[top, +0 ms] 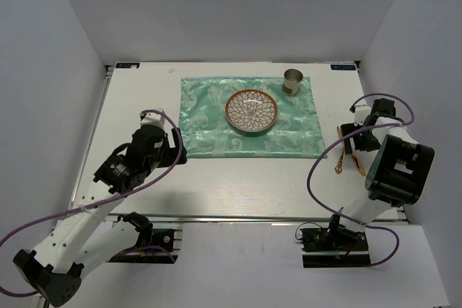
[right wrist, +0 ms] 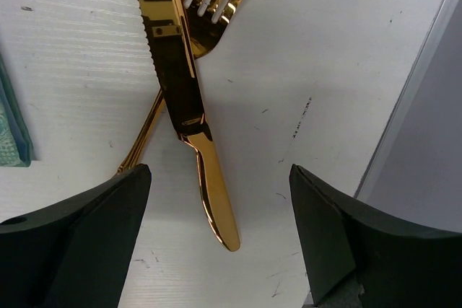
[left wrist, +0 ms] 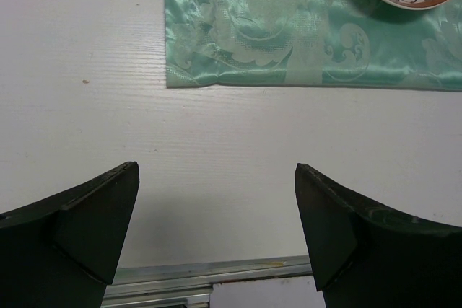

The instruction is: Set the dinner table for one person

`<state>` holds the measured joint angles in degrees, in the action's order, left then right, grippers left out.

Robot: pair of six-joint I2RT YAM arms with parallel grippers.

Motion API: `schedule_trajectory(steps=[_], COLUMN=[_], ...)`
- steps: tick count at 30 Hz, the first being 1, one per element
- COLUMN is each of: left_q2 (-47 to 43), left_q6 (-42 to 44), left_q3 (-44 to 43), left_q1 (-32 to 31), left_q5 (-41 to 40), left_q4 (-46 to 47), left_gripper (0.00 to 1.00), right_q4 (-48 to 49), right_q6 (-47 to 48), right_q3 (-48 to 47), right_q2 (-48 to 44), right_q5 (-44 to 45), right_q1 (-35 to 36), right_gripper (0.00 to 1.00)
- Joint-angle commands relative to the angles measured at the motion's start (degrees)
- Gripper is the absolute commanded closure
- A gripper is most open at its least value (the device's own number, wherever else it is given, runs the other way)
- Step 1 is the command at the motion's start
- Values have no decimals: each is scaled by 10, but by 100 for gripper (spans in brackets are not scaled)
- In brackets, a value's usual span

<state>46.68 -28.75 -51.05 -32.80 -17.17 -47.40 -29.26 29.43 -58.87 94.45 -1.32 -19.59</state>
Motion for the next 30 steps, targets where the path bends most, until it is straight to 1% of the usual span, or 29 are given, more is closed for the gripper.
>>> schedule_trajectory(steps=[1,3,7,8,11,16,24,25,26,28,29,30], left_q2=[-3,-2,-3,-4,-5,-9,-8,-7,-9,-7,-7,-7], left_q6=[-3,-2,-2,-2,-3,-3,-3,-3,-3,-3,-3,-3], left_q3=[4,3,2,3,3,4,4,4,5,4,4,3], left_q1=[-7,-7,-7,-7,-12,-17,-17,-17,-17,-17,-17,-17], left_q5=[-4,-5,-6,-6,-8,-10,-12,-12,-11,-12,-12,-12], left_q4=[10,7,9,8,7,7,8,9,9,9,9,8], left_gripper=[2,2,2,2,2,2,2,2,2,2,2,2], right_q4=[-5,-6,3,6,11,11,31,31,30,25,23,24], right_q6=[13,23,29,31,27,28,22,23,23,22,22,22], right_q3=[-22,-10,4,12,11,3,22,23,22,18,17,17], right_q2=[11,13,13,13,20,40,57,59,63,67,69,70], right_q5=[-1,8,11,28,19,25,19,19,19,19,19,19], right_q1=[-9,-10,-10,-8,-7,-6,-5,-4,-5,-3,-2,-2], right_gripper=[17,20,21,21,22,28,30,31,36,41,48,51])
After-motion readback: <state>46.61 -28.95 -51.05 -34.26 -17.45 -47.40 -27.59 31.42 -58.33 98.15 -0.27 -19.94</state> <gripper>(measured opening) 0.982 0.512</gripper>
